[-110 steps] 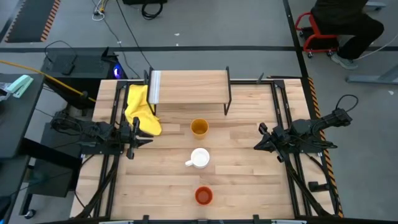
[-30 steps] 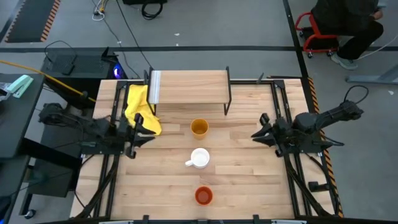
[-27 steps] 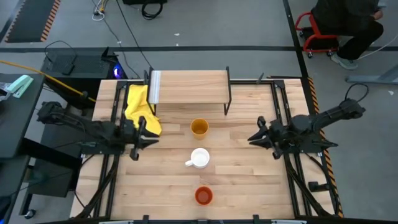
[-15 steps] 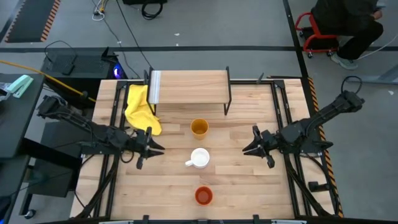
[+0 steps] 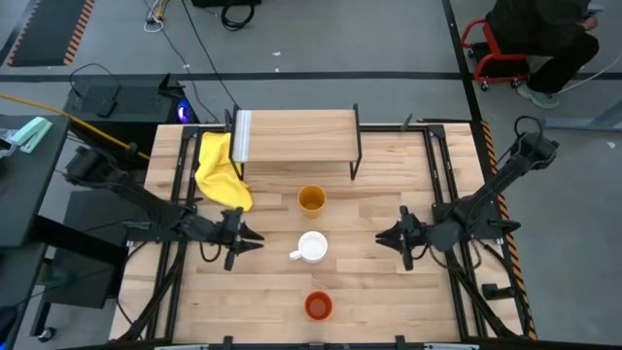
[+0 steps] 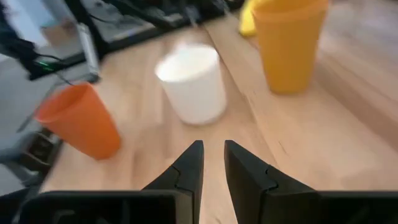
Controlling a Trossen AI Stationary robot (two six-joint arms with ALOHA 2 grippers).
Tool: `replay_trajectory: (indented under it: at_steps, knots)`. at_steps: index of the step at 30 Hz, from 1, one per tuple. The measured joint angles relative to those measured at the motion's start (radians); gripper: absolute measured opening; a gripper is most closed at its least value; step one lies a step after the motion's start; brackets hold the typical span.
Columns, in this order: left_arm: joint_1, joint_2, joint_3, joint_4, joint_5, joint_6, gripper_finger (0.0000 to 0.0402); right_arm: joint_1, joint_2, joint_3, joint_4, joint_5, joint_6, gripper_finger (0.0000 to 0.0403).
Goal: Stack small to large cups/mugs on shelf
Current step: Put the white mug on the shelf
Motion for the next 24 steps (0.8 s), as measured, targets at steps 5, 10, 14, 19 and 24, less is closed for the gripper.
replay_trajectory:
  at_steps: [5, 10, 14, 19, 24]
  knots:
    - [0.002, 0.087, 0.0, 0.027, 0.0, -0.068, 0.0116, -0.009, 0.15, 0.0, 0.101, 0.035, 0.072, 0.0072]
    - [0.002, 0.174, -0.001, 0.134, 0.0, -0.077, 0.0129, -0.06, 0.28, 0.0, 0.26, 0.026, 0.047, 0.0072]
    - [0.002, 0.242, 0.0, 0.244, 0.003, -0.069, 0.0139, -0.121, 0.346, 0.0, 0.343, -0.031, 0.042, 0.0072]
    - [0.002, 0.316, 0.0, 0.324, 0.016, -0.071, 0.0149, -0.171, 0.424, 0.0, 0.477, -0.119, 0.005, 0.0072]
    - [-0.001, 0.4, 0.0, 0.425, 0.017, -0.072, 0.015, -0.198, 0.473, 0.001, 0.535, -0.153, -0.003, 0.0072]
